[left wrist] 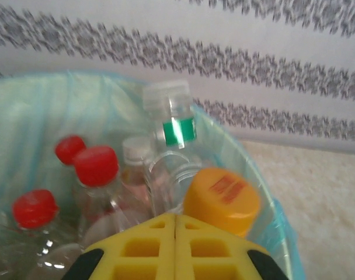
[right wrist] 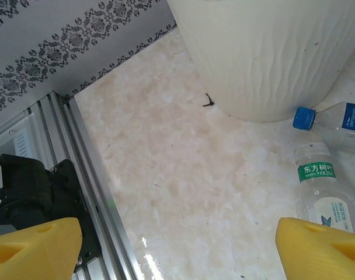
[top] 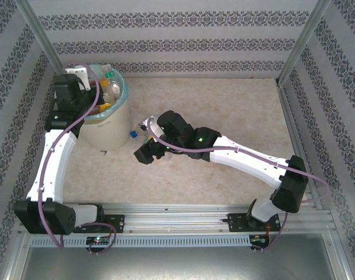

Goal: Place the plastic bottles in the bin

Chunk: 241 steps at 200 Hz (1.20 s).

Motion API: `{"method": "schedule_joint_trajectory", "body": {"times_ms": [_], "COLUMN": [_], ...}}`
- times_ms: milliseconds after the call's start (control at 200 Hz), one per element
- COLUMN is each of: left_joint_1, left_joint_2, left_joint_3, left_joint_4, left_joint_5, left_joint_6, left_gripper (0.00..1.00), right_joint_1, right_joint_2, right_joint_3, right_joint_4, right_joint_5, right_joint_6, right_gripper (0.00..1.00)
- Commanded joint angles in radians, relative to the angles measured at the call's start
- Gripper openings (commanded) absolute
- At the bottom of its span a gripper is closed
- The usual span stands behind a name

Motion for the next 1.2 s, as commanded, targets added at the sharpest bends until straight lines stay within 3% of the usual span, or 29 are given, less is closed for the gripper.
{"method": "schedule_joint_trajectory", "body": {"times_ms": [0,245,450,684,819,924,1014,1199], "left_joint_1": [0.001,0.001,0.002,0.001,-0.005,-0.01,-0.01,-0.009], "left_joint_2": [0.04,0.11,0.039,-0.119,-0.175,-0.219,-0.264,-0.318], "left_joint_3": [0.01,-0.001,0.003,0.016,-0.004,-0.049,-0.09,-0.124], "left_joint_4": [-0.051,-0.05,-0.018,0.007,0.005,0.045,0.092,0.131], "left_joint_5": [0.08,0.065,-0.033,-0.147,-0.03,0.131,0.215,0.264], "left_joint_6": [-0.023,-0.015,0.004,0.042,0.052,0.074,0.101,0.164], "left_gripper": [0.04,0.03,0.04,0.22,0.38,0.58,0.7,0.77], "right_joint_1": [0.013,0.014,0.011,-0.077,-0.088,-0.088,-0.088,-0.088], "right_joint_2": [0.01,0.019,0.013,0.063,0.158,0.241,0.317,0.415], "right_joint_3": [0.023,0.028,0.045,0.039,0.058,0.073,0.097,0.136], "right_joint_4": [-0.004,-0.01,-0.037,-0.139,-0.187,-0.181,-0.192,-0.215], "right_joint_5": [0.016,0.03,0.092,0.091,0.107,0.122,0.167,0.287], "right_joint_6": [0.0,0.009,0.016,0.024,-0.03,-0.063,-0.087,-0.125], "right_gripper": [0.86,0.86,0.86,0.86,0.88,0.91,0.92,0.96]}}
